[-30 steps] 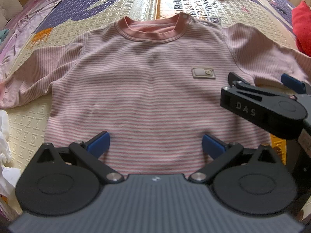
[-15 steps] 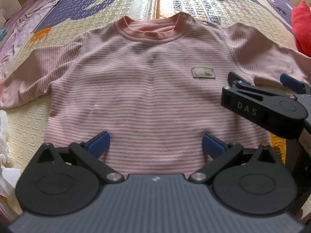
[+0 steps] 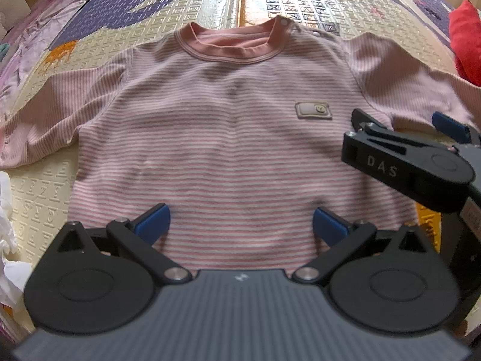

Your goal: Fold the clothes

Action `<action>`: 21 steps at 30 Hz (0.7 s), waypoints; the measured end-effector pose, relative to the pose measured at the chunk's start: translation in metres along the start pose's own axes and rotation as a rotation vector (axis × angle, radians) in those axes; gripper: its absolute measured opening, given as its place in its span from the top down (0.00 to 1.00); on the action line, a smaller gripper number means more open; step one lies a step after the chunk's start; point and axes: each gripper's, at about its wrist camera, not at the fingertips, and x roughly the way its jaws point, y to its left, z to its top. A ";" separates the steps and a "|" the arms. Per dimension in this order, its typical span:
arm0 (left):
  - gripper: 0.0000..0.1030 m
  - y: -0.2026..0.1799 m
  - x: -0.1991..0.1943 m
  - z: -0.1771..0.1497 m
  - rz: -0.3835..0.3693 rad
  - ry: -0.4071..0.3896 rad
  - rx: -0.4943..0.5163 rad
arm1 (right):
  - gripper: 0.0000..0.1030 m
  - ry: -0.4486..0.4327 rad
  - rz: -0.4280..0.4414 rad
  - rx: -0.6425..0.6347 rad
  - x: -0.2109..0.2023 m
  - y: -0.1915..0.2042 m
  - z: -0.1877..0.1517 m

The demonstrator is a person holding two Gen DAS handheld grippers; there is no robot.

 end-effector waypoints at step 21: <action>0.00 -0.001 0.000 -0.001 0.010 -0.005 -0.004 | 0.00 -0.001 -0.007 -0.008 0.001 0.001 0.000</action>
